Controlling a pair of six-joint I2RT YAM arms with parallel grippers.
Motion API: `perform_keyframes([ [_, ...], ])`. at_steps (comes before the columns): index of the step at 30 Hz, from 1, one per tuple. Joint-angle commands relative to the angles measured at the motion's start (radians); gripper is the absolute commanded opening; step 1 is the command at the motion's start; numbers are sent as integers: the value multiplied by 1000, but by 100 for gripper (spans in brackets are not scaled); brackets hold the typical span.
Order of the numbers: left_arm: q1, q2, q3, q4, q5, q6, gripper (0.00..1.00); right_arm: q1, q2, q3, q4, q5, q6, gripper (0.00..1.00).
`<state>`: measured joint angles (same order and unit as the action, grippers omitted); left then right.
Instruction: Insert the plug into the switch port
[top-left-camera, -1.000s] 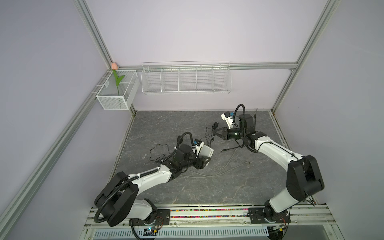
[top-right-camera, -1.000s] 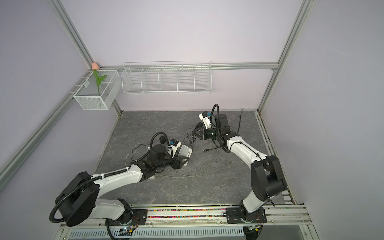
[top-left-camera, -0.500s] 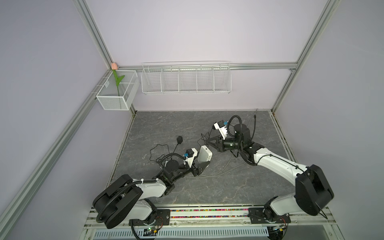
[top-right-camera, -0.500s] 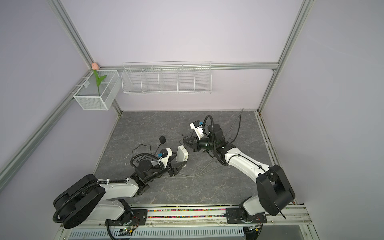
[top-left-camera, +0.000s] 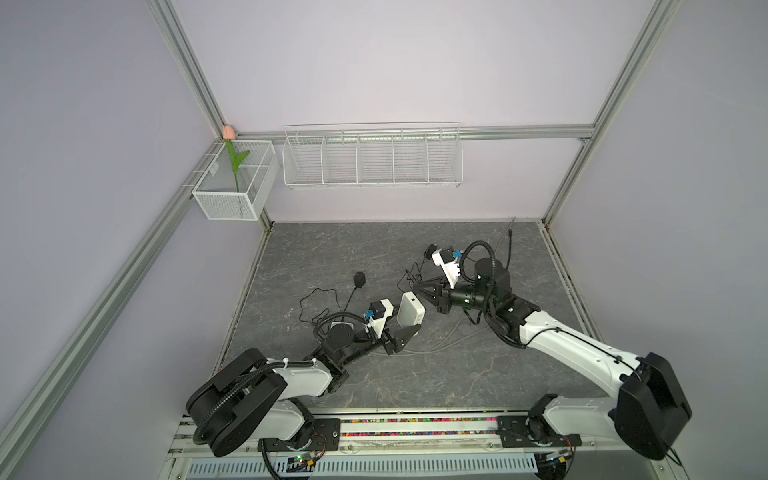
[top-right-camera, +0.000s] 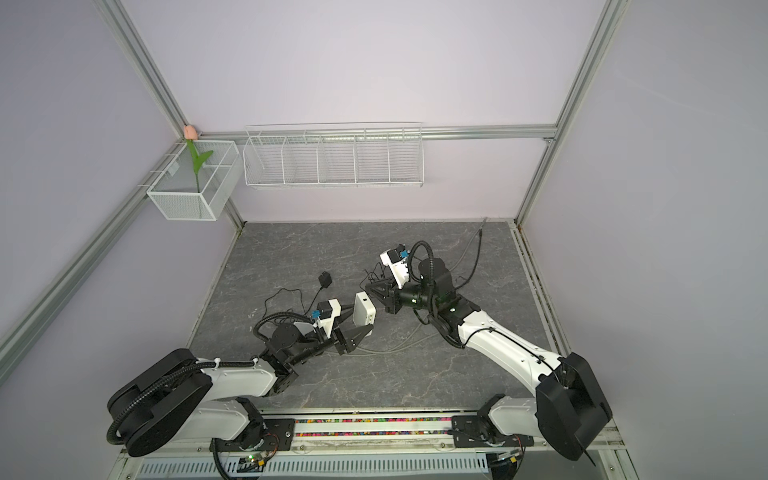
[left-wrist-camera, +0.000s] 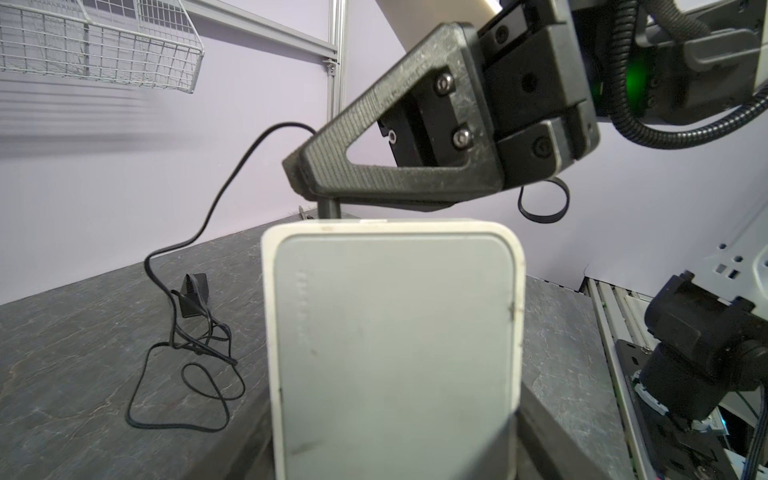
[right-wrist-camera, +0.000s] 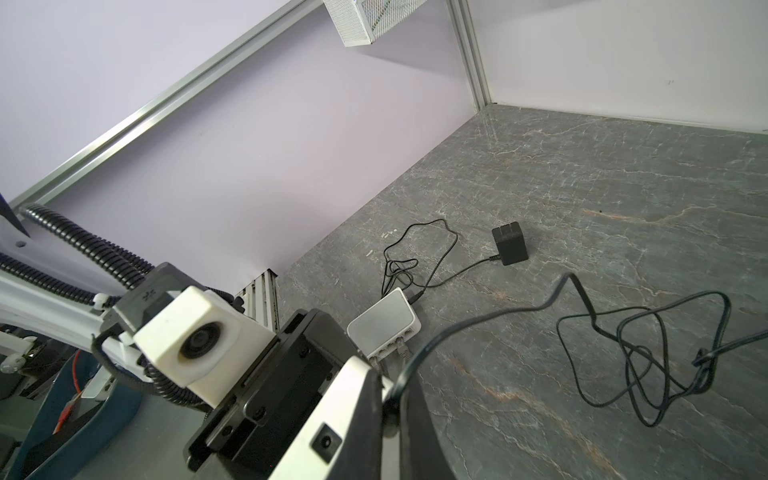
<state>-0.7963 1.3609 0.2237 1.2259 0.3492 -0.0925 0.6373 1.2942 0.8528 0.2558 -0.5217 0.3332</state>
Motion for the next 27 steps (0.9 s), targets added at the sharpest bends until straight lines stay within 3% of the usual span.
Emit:
perform_keyframes([
  [1, -9, 19, -15, 81, 11, 10, 0, 5, -33, 20, -25, 25, -45, 7],
  [16, -24, 72, -15, 148, -41, 48, 0, 60, -112, -43, -10, 67, -57, 7],
  [27, -62, 145, -34, 185, -159, 199, 0, 86, -135, -76, -23, 112, -80, 7],
])
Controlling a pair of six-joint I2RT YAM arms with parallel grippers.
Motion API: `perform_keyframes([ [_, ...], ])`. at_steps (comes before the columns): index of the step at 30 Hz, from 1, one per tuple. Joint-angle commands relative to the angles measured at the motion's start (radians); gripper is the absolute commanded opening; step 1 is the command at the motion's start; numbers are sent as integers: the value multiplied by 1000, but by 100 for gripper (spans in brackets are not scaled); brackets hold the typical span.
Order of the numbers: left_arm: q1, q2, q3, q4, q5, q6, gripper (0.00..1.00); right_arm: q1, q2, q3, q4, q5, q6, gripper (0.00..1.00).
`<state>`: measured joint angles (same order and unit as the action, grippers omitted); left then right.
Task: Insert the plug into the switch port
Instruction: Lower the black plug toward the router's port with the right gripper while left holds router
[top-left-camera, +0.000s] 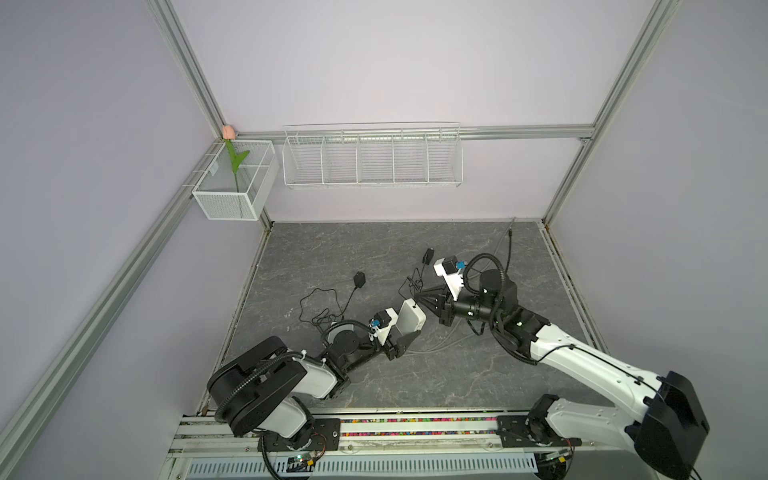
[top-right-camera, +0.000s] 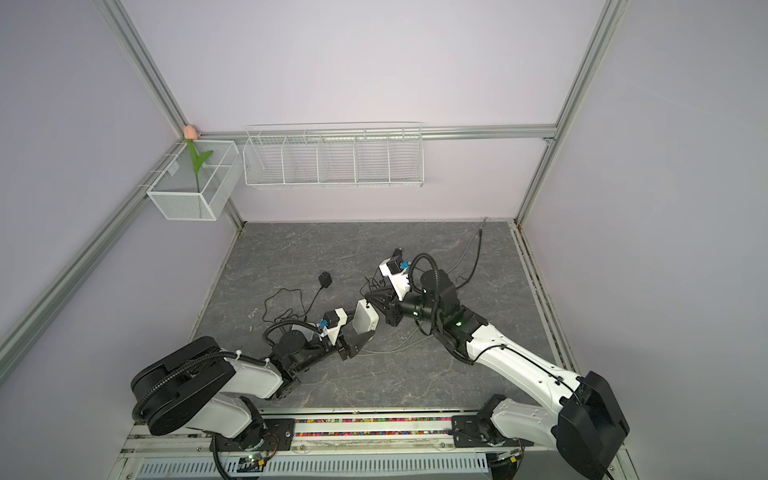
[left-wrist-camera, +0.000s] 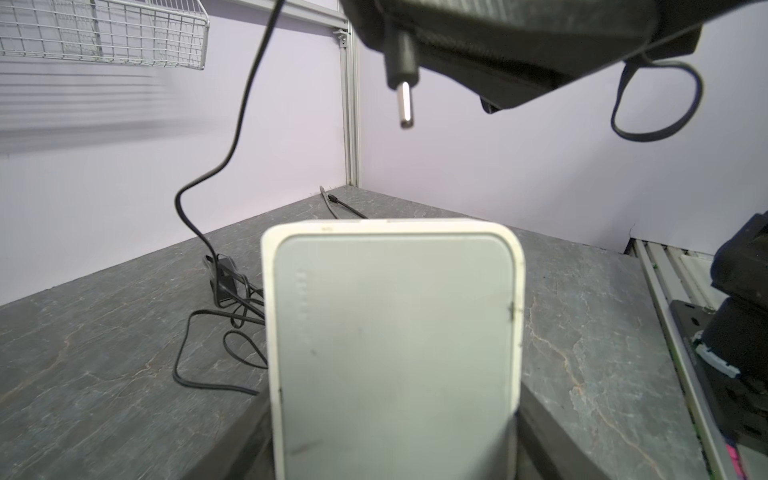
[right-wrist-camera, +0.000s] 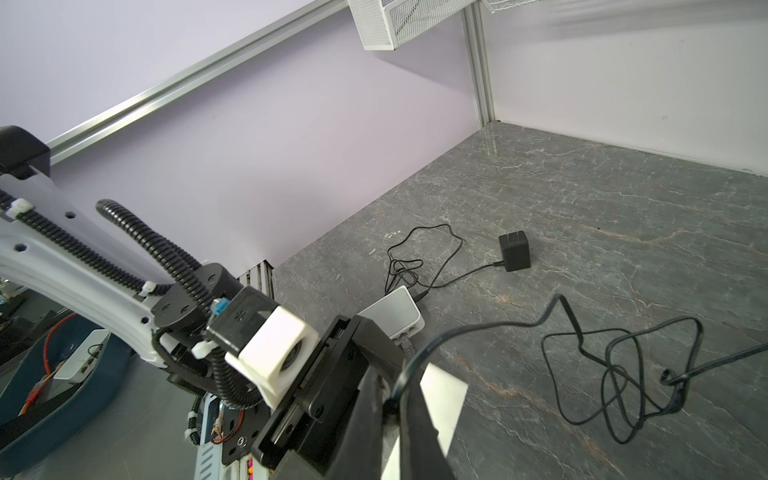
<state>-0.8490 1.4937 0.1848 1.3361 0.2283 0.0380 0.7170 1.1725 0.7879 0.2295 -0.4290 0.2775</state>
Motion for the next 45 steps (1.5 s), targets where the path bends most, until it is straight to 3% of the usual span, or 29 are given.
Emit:
perform_keyframes([
  [1, -11, 14, 5, 76, -44, 76, 0, 6, -14, -12, 1, 19, -26, 7],
  [14, -59, 14, 5, 76, -141, 162, 0, 18, 9, -19, 8, 40, -30, 7],
  [45, -64, -18, 30, 77, -173, 139, 0, 20, 79, 5, 3, 86, -41, 7],
])
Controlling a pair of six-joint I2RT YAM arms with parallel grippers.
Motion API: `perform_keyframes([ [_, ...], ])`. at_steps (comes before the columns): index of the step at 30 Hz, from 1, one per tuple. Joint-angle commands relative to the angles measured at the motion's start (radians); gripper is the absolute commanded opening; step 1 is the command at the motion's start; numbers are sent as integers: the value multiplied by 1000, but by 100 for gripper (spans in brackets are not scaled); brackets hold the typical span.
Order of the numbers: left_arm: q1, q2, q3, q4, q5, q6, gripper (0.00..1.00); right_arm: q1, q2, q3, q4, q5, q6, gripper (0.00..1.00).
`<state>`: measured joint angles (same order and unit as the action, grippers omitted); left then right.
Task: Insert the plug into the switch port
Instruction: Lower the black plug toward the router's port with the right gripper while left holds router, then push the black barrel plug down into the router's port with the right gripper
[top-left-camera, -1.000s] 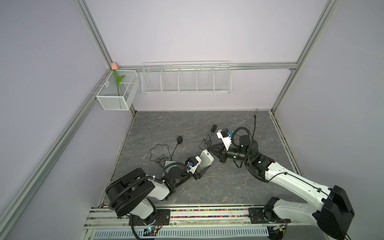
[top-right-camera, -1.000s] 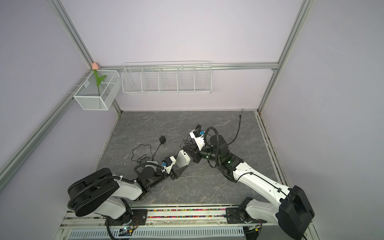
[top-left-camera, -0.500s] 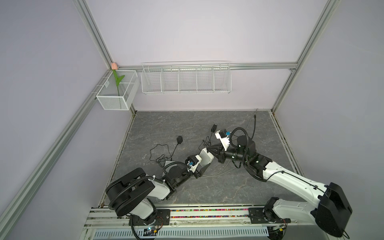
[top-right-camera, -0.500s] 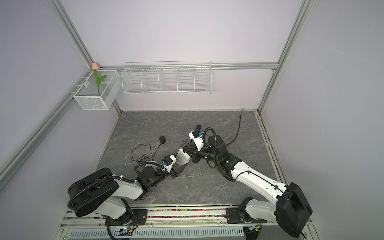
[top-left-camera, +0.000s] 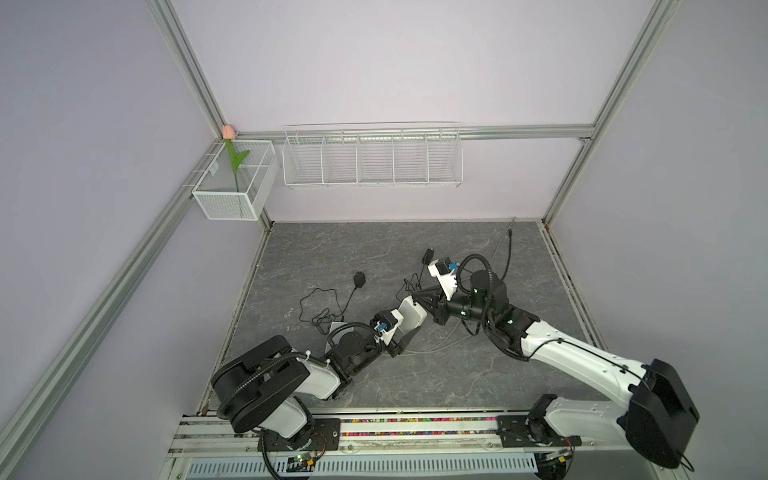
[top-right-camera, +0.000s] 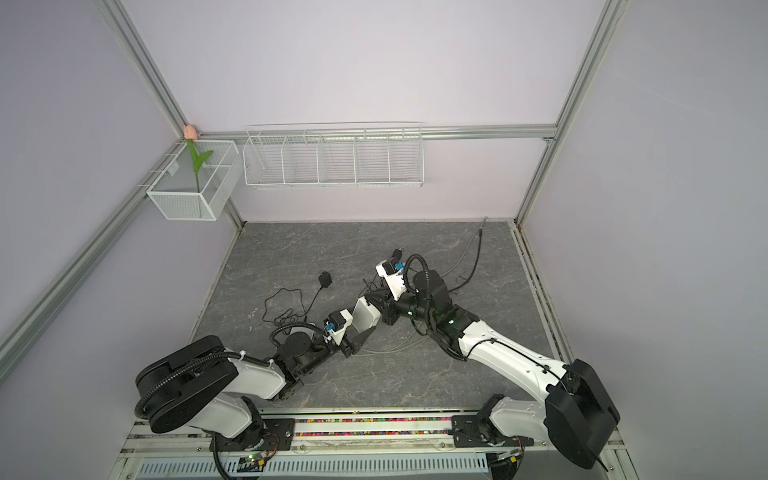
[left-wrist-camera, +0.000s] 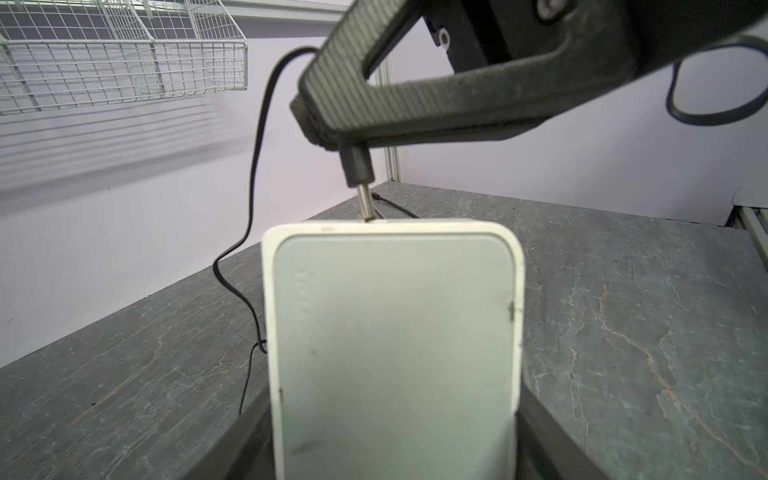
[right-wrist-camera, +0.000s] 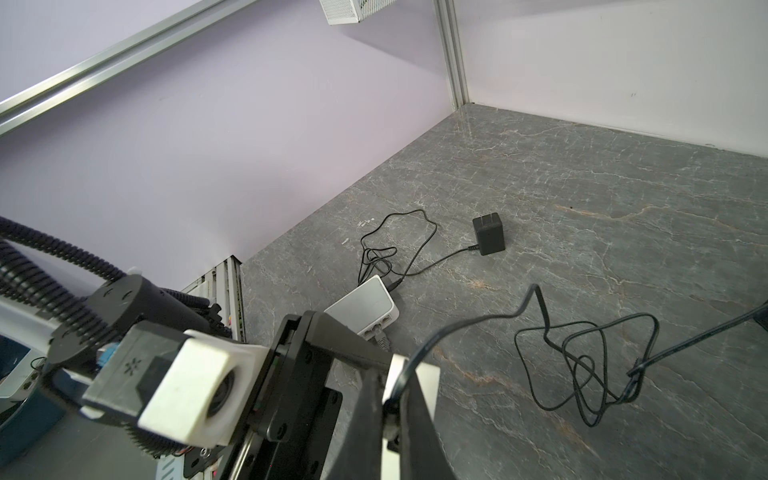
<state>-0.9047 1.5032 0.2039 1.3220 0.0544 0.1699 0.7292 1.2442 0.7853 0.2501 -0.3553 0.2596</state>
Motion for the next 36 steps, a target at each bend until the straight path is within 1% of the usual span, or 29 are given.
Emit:
perform_keyframes([
  [1, -8, -28, 11, 91, 0, 7, 0, 8, 8, 8, -17, 16, -22, 7],
  [9, -7, -32, 9, 91, -5, -8, 0, 7, 9, 20, -24, 32, -28, 7],
  [13, -7, -36, 9, 90, -9, -17, 0, 7, 13, 20, -22, 22, -23, 7],
  [24, -7, -12, 36, 89, -23, -96, 0, 26, 18, -44, 52, 32, 15, 7],
  [36, -7, -39, 38, 89, -17, -110, 0, 49, 46, -61, 44, 39, 0, 7],
])
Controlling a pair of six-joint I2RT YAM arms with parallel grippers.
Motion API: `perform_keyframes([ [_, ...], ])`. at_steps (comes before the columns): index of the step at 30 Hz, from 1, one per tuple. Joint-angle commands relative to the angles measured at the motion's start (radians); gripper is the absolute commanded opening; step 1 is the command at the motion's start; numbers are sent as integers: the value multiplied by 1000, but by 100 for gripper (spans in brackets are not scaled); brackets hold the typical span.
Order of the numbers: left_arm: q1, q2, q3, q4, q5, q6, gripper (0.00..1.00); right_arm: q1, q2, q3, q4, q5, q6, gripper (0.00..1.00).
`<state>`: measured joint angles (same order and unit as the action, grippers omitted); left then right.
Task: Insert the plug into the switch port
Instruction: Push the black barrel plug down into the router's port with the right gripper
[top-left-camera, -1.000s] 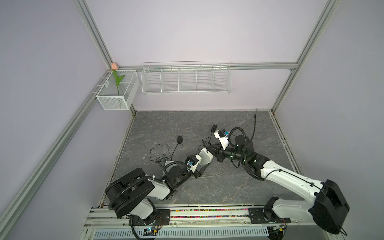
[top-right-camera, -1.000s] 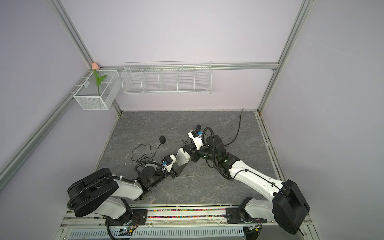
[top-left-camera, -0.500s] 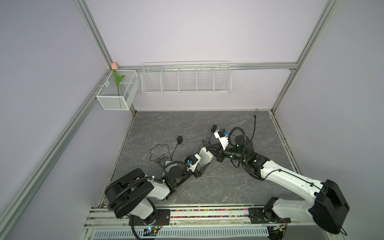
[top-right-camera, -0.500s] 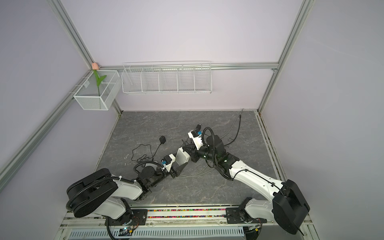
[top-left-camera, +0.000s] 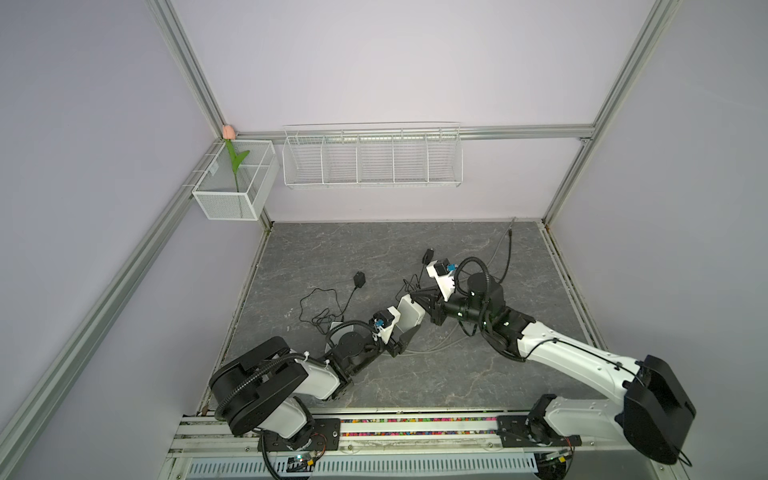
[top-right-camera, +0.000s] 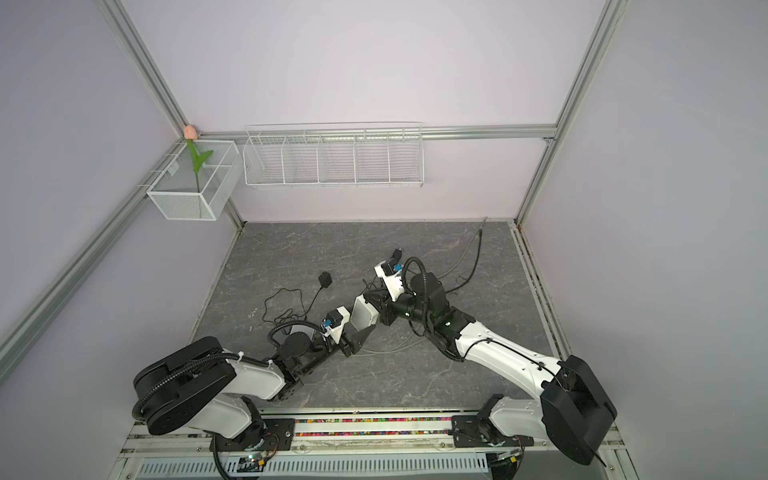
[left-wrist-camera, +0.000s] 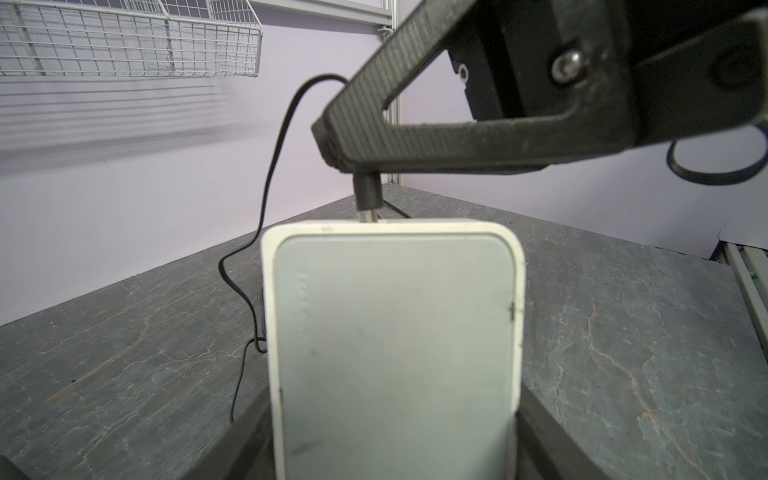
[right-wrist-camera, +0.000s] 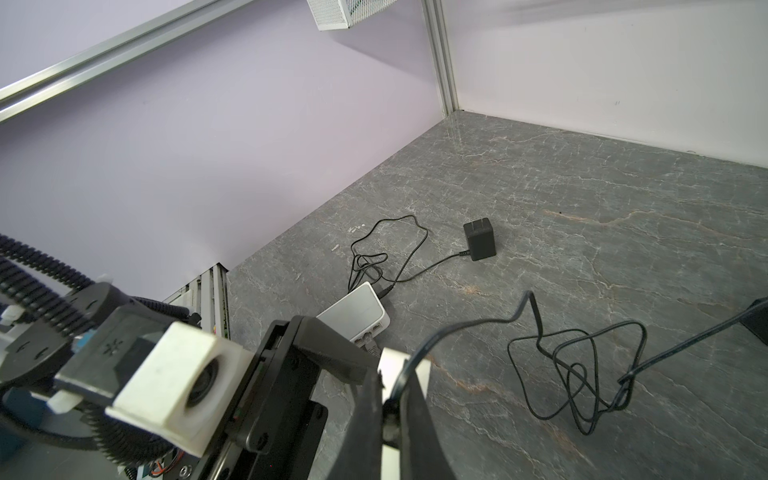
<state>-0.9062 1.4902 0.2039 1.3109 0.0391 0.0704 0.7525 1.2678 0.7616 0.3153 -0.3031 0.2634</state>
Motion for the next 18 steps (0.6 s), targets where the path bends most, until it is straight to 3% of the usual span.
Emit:
perform_keyframes([
  [1, -6, -25, 38, 100, -6, -16, 0, 30, 24, -43, -20, -11, -4, 7],
  [18, -5, -79, 32, 100, -15, -43, 0, 99, 69, -118, 26, 52, 7, 7],
])
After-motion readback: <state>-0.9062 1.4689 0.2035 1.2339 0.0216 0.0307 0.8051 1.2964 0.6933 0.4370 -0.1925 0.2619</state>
